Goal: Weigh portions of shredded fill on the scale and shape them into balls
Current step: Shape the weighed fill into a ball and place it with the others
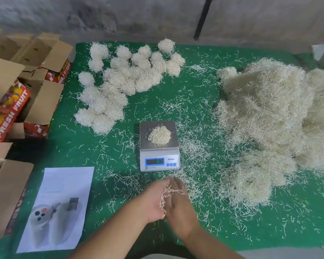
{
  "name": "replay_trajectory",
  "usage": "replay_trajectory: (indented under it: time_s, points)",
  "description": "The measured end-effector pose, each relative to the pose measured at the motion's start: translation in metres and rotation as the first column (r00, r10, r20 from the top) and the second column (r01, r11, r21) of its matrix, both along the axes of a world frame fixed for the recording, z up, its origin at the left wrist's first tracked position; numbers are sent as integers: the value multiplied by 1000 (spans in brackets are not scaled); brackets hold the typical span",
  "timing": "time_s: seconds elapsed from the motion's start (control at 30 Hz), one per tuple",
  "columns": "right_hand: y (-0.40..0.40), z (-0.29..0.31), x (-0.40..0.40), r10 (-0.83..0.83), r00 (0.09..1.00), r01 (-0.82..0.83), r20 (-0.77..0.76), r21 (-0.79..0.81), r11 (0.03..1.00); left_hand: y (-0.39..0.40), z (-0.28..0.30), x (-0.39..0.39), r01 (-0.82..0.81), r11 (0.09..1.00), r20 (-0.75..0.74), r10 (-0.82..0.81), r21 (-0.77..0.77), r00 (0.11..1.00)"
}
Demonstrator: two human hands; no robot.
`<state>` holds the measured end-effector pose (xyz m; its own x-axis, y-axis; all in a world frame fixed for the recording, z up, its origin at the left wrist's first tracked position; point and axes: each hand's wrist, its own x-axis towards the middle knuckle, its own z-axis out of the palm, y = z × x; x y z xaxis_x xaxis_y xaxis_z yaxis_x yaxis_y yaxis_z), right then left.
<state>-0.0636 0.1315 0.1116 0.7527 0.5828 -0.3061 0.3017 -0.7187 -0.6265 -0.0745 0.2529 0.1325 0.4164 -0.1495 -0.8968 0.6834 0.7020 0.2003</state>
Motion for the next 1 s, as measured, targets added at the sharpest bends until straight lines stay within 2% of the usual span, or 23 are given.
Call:
replay_trajectory:
  time_s: [0.1,0.2,0.3,0.4,0.47,0.57,0.6,0.67,0.73,0.77,0.83,0.9,1.0]
  points:
    - [5,-2,1,-117,989,127,-91,115,985,-3,-9,3,12,992,-35,-7,123,999]
    - [6,-12,9,-137,967,162,-216,106,981,3,-10,8,50,982,-47,-42,182,998]
    - [1,-16,21,-155,902,224,-403,129,966,23,-11,16,45,960,-36,-36,277,999]
    - [-14,-24,33,-127,849,226,-513,136,965,56,-2,34,-15,878,19,6,479,1000]
    - [-28,-32,42,-167,818,254,-551,86,963,79,8,57,-5,772,86,-64,635,994]
    - [-55,-45,55,-322,777,374,-540,-15,927,107,20,103,6,600,169,-235,800,957]
    - [-65,-48,58,-360,761,412,-539,-28,911,113,21,119,21,525,166,-305,851,938]
    - [-81,-50,63,-413,739,460,-532,-50,887,120,21,148,64,310,89,-454,949,887]
    - [-92,-49,69,-427,739,469,-521,-57,881,122,17,171,106,57,-48,-618,993,785]
    - [-96,-50,71,-426,743,472,-516,-48,880,120,12,179,118,-54,-122,-698,992,706]
    - [-104,-53,74,-426,744,484,-515,-23,875,117,0,190,132,-216,-253,-807,967,533]
    - [-111,-57,76,-428,744,500,-513,5,866,116,-15,194,205,-323,-380,-832,924,404]
    - [-117,-64,79,-432,738,519,-518,27,854,117,-40,193,347,-358,-470,-820,867,328]
